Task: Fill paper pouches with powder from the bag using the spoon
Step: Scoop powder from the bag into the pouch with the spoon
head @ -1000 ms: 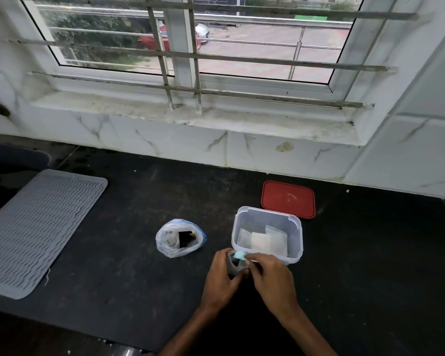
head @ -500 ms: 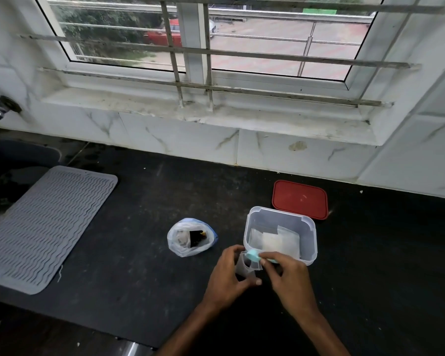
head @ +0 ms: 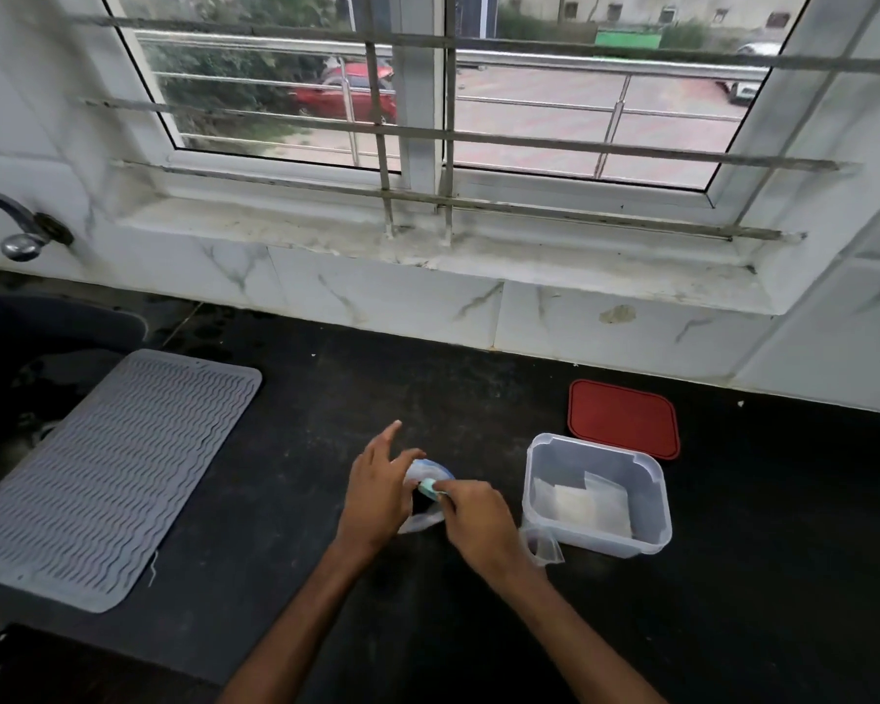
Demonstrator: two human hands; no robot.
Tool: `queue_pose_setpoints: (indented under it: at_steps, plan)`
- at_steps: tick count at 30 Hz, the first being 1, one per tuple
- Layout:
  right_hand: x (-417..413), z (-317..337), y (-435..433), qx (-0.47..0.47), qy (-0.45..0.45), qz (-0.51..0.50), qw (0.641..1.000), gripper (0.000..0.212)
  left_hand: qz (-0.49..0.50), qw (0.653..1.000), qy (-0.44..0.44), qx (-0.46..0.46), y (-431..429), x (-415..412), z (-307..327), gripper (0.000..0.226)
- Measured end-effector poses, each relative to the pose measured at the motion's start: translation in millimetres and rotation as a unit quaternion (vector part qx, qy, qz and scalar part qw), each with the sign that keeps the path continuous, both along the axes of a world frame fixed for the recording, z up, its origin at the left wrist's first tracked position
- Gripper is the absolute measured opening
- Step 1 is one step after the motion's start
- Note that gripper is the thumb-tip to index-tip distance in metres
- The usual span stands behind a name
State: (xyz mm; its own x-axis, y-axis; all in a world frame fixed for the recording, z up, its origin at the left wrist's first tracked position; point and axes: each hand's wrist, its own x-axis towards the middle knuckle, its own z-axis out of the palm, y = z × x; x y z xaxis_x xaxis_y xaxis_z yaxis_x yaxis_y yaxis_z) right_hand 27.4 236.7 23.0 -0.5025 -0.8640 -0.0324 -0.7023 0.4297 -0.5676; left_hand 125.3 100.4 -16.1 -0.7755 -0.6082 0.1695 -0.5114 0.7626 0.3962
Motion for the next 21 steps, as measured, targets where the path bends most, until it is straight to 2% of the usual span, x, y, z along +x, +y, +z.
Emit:
queue_pose_setpoints:
  at_steps: [4,8,11,13,21]
  plan:
    - [-1,-9,-20,0.052,0.039,0.014,0.998,0.023,0.016,0.993,-0.060,0.100,-9,-6,-3,0.034]
    - [-6,-16,-30,0.086,0.040,-0.039,0.995,0.019,0.068,0.982,-0.076,0.161,-15,-11,-5,0.027]
    - [-4,-20,-32,0.095,0.016,-0.079,0.992,0.021,0.132,0.963,-0.094,0.216,-17,-11,-14,0.036]
    - [-2,-24,-32,0.094,0.000,-0.113,0.989,0.022,0.162,0.948,-0.079,0.263,-17,-10,-22,0.040]
    - [4,-35,-34,0.073,-0.079,-0.216,0.971,0.018,0.200,0.894,0.049,0.399,-14,-22,-28,0.029]
